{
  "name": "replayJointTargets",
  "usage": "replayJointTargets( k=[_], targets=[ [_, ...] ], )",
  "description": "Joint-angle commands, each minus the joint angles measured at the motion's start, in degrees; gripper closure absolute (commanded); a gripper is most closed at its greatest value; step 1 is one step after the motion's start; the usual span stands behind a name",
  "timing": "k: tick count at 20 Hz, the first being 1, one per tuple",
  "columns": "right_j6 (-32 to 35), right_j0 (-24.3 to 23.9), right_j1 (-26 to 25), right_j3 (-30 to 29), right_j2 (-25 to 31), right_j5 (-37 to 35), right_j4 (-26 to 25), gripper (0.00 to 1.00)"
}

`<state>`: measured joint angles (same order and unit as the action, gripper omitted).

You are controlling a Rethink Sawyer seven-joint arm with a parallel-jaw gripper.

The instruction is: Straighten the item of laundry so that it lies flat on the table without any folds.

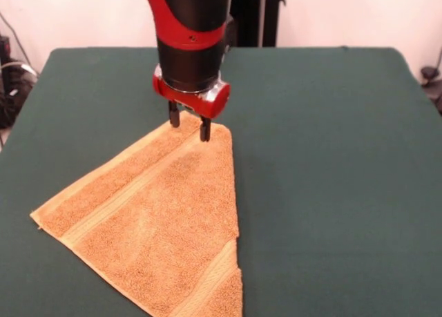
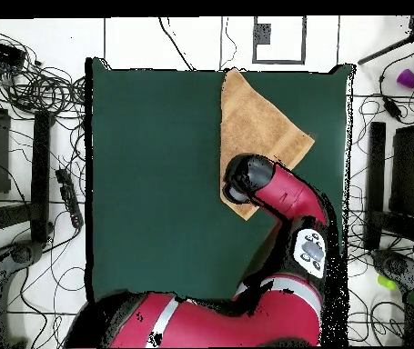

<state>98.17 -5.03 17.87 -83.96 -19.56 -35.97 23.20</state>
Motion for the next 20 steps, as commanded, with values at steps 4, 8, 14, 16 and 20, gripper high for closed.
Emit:
replayJointTargets(
  k=[4,8,14,16,20],
  targets=[
    [-13.5,-13.2,8.1,-8.4,19.1,1.5,-6.9,0.0],
    [-12.0,-14.7,8.4,-7.4,21.2,0.4,-12.0,0.0],
    [-6.2,-14.2,8.6,-3.0,23.0,-3.0,-16.0,0.0],
    [-3.0,-11.3,7.0,3.6,21.3,-9.8,-17.3,0.0],
    [2.2,-8.9,3.7,10.9,20.4,-11.8,-17.2,0.0]
  ],
)
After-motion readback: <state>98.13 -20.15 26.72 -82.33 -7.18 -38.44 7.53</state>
